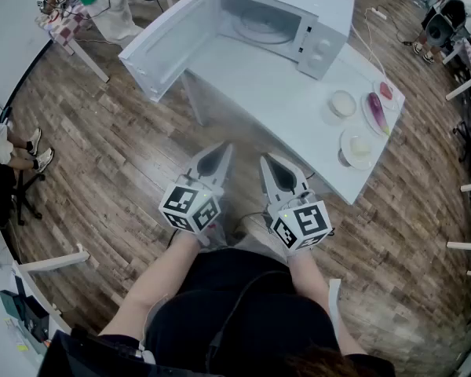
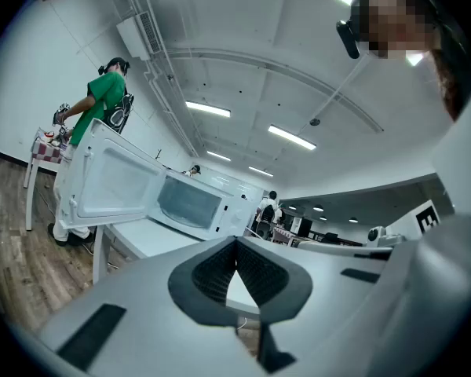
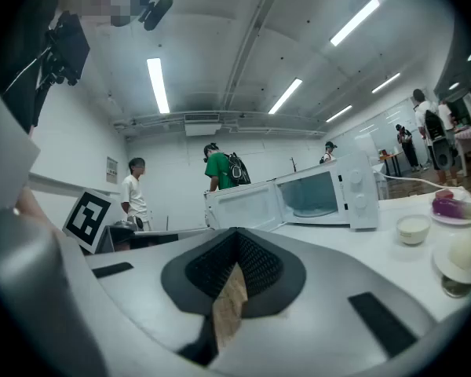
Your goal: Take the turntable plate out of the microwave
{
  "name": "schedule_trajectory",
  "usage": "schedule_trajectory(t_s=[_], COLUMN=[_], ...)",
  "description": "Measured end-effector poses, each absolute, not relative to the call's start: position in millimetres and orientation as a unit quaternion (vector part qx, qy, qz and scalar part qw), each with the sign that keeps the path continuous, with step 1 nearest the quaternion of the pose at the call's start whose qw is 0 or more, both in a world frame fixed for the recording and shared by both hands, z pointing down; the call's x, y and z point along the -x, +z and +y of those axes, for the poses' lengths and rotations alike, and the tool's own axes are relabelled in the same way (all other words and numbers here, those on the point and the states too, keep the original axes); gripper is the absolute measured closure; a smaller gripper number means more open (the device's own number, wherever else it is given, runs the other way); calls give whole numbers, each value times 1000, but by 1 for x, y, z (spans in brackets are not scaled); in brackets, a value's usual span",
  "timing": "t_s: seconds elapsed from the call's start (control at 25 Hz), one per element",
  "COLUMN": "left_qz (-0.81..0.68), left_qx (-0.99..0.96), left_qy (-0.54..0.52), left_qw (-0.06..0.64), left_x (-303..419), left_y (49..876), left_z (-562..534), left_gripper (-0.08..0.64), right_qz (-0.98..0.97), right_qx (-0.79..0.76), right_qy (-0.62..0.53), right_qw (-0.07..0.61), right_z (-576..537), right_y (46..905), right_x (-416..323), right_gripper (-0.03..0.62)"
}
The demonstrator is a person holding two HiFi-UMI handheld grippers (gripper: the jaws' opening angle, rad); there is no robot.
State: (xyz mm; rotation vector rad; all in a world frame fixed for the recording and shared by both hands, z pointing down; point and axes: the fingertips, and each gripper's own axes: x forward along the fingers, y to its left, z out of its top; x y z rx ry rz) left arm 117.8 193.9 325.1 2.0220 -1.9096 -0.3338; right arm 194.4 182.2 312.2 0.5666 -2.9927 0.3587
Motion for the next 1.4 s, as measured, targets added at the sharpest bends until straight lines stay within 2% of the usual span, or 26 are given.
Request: schedule_trajectory(t_s=[0.76,1.4], left_qz=[-595,-532], left_qx=[-771,-808], left_qy=[-88,-97], left_qw=[209,234], left_x=[-15,43], left_y=[350,365], left_z=[79,27], left_gripper=[549,549], right_qz=[-945,-910], right_qx=[-284,-377], right_qy=[153,154], right_qw=[53,74], right_z=[85,38], right_y=[344,357], right_x=[-88,-30], right_gripper=[573,572])
